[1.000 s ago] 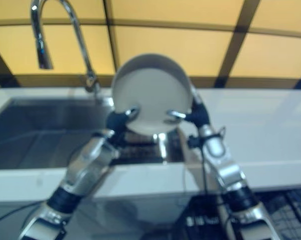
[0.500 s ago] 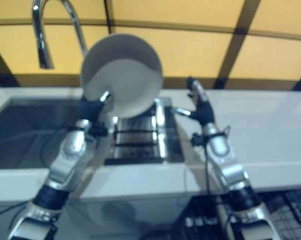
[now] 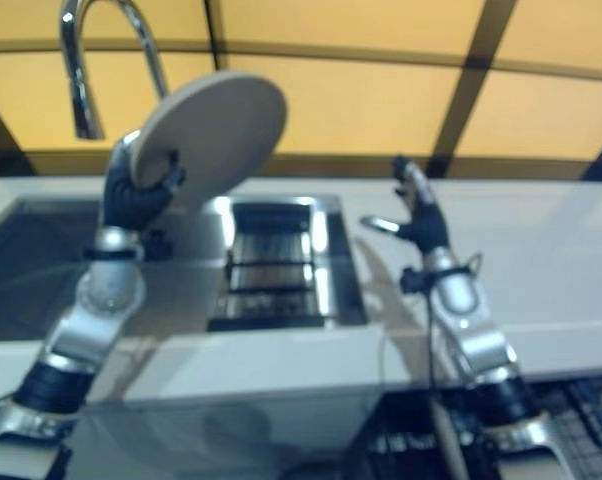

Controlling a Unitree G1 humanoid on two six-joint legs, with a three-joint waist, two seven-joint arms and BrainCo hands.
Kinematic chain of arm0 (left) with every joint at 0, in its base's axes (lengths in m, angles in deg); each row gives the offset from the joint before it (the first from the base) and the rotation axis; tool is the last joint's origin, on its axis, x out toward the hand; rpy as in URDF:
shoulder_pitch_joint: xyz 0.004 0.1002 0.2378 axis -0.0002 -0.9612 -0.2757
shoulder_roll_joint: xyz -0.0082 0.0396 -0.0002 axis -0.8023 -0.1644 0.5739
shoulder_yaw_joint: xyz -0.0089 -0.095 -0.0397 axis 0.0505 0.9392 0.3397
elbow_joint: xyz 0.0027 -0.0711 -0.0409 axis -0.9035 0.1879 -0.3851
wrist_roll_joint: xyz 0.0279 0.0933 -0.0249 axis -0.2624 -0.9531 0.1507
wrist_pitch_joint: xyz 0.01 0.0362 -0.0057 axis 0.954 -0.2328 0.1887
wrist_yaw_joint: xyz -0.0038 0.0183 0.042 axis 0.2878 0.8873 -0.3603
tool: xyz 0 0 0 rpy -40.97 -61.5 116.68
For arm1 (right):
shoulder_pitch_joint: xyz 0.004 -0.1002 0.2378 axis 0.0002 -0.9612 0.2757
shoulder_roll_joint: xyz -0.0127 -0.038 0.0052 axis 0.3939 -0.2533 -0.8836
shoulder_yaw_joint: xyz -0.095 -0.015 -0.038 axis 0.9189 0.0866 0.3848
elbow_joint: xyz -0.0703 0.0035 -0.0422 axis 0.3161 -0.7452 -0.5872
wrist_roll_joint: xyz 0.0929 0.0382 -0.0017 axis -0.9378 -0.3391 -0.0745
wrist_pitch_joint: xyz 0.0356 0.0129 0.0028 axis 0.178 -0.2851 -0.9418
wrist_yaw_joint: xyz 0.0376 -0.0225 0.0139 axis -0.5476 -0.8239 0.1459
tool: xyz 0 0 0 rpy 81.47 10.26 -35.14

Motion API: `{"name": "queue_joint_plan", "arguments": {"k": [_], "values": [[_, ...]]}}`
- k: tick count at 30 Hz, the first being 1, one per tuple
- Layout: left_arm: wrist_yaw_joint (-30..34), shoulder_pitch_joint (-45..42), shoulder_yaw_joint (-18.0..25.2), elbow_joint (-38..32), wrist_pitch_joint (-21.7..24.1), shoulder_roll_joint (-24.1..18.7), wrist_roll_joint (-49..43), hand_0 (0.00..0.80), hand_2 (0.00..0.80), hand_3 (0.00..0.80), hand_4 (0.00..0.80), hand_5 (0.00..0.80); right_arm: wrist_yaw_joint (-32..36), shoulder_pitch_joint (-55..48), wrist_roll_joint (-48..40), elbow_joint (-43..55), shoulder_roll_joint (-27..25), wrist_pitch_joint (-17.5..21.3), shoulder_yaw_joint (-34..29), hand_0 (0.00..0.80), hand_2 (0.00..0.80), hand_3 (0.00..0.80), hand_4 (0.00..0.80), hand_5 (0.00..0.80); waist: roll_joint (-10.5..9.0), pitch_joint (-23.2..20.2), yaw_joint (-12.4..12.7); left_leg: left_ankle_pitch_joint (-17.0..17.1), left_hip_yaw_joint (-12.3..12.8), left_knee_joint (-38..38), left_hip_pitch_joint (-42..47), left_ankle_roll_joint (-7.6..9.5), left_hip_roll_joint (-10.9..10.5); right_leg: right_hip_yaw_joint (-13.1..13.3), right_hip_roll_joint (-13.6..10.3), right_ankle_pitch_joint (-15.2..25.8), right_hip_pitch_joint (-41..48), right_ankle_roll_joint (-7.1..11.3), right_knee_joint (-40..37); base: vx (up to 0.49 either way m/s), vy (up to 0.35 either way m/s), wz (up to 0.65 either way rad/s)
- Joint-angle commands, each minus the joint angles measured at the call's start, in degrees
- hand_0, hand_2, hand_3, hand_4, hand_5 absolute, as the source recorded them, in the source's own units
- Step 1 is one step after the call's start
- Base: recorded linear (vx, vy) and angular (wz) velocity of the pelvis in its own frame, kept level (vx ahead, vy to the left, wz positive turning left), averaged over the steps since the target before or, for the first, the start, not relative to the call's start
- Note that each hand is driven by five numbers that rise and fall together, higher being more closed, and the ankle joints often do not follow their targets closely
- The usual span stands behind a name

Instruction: Take plates into dishwasher

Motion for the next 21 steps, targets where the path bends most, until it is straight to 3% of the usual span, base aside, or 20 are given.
{"name": "queue_joint_plan", "arguments": {"k": [1, 6, 11, 14, 17, 21], "values": [[-3.7, 8.1, -1.7, 4.5, 3.3, -3.8, -6.8, 0.800, 0.800, 0.800, 0.800, 0.800, 2.4, 3.7, -2.4, 0.6, -5.3, 2.4, -4.1, 0.000, 0.000, 0.000, 0.000, 0.000, 2.18, -2.3, 1.0, -4.0, 0.6, 0.2, -0.2, -0.09, -1.2, -1.5, 3.7, -3.6, 1.3, 0.26, 0.2, 0.000, 0.000, 0.00], [-5.1, 10.0, -3.7, 5.0, 4.6, -9.4, -14.7, 0.800, 0.800, 0.800, 0.800, 0.800, 12.6, 3.8, -13.9, -0.2, -8.6, -1.7, -4.5, 0.000, 0.000, 0.000, 0.000, 0.000, 1.99, -2.6, 0.8, -3.9, 0.5, 0.2, -0.4, -0.25, -1.3, -1.8, 3.6, -3.6, 1.3, 0.34, 0.2, 0.000, 0.000, 0.00], [-6.6, 12.2, -6.5, 6.7, 6.2, -13.2, -17.9, 0.800, 0.800, 0.800, 0.800, 0.800, 20.2, 3.2, -31.6, -3.5, -8.3, -9.4, -5.1, 0.000, 0.000, 0.000, 0.000, 0.000, 1.77, -2.9, 0.5, -3.9, 0.3, 0.2, -0.5, -0.44, -1.3, -1.9, 3.5, -3.6, 1.3, 0.36, 0.2, 0.000, 0.000, 0.00], [-8.2, 14.7, -9.3, 7.6, 6.4, -15.7, -20.8, 0.800, 0.800, 0.800, 0.800, 0.800, 24.9, 2.4, -44.2, -6.3, -7.3, -17.8, -4.7, 0.000, 0.000, 0.000, 0.000, 0.000, 1.68, -3.3, 0.3, -3.9, 0.2, 0.2, -0.6, -0.51, -1.4, -2.1, 3.5, -3.6, 1.3, 0.45, 0.2, 0.000, 0.000, 0.00], [-10.3, 16.9, -12.0, 8.6, 7.1, -18.2, -22.7, 0.800, 0.800, 0.800, 0.800, 0.800, 25.2, 1.2, -54.9, -7.8, -5.7, -26.7, -4.6, 0.000, 0.000, 0.000, 0.000, 0.000, 1.68, -3.4, 0.2, -3.8, 0.3, 0.2, -0.7, -0.54, -1.4, -2.1, 3.4, -3.4, 1.2, 0.53, 0.2, 0.000, 0.000, 0.00], [-13.1, 18.7, -14.6, 9.6, 7.9, -20.6, -24.1, 0.800, 0.800, 0.800, 0.800, 0.800, 21.2, -0.6, -67.0, -7.8, -3.4, -32.9, -4.5, 0.000, 0.000, 0.000, 0.000, 0.000, 1.66, -3.7, 0.0, -3.8, 0.3, 0.2, -0.7, -0.47, -1.4, -2.1, 3.4, -3.4, 1.1, 0.57, 0.2, 0.000, 0.000, 0.00]]}}
